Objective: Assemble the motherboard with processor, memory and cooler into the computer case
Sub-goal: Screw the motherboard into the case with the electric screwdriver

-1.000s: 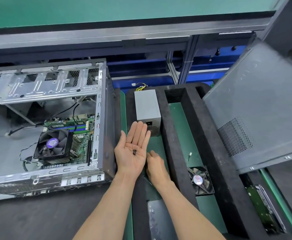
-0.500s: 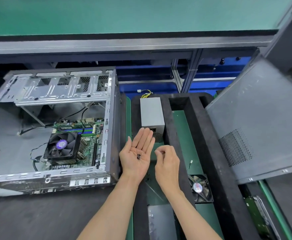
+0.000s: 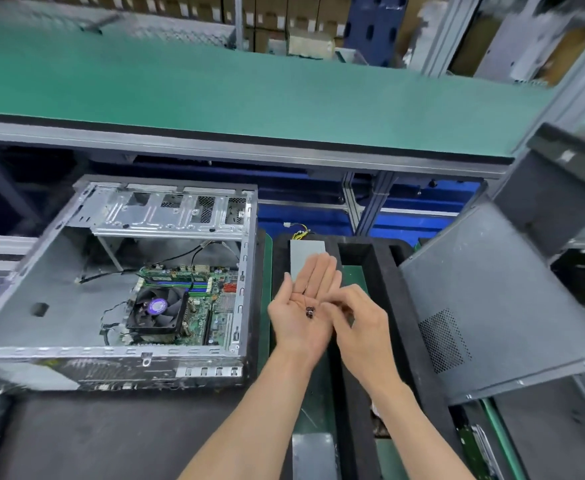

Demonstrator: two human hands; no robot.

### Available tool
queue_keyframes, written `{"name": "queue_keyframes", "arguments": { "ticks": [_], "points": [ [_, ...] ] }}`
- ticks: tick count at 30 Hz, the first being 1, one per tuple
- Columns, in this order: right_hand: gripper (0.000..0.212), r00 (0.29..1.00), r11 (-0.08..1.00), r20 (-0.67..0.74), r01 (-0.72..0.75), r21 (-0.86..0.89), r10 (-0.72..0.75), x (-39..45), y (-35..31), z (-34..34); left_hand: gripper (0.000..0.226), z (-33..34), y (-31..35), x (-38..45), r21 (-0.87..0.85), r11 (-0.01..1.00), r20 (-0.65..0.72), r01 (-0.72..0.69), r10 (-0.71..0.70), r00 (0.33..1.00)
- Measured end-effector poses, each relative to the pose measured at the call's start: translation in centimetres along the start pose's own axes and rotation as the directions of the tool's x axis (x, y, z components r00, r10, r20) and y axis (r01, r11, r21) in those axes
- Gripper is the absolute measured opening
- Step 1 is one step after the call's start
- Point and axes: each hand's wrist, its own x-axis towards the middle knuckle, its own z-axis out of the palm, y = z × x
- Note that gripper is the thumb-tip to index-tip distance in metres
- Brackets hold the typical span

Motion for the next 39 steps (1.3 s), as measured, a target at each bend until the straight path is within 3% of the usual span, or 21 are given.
{"name": "queue_keyframes", "arguments": {
  "ticks": [7, 16, 29, 39],
  "points": [
    [0.019, 1.000, 0.996, 0.018, -0.009, 0.085, 0.008, 2.2, -5.4, 0.4, 0.058, 4.6, 3.6, -1.9, -0.057, 0.997, 0.064, -0.054, 0.058, 0.996],
    [0.027, 0.997, 0.941, 0.053, -0.077, 0.328, 0.063, 4.5, -11.8, 5.5, 0.058, 6.0, 12.8, -5.3, -0.047, 0.984, 0.044, -0.170, 0.172, 0.984],
    [0.025, 0.928, 0.939, 0.362, -0.196, 0.283, 0.085, 3.7, -19.6, 20.0, 0.058, 1.0, 32.6, -14.1, 0.031, 0.938, 0.002, -0.347, 0.347, 0.938],
    [0.013, 0.809, 0.979, 0.581, -0.031, 0.201, -0.094, 1.0, -24.2, 29.3, 0.054, -4.5, 42.8, -22.4, 0.070, 0.877, -0.070, -0.475, 0.480, 0.875]
  ]
}}
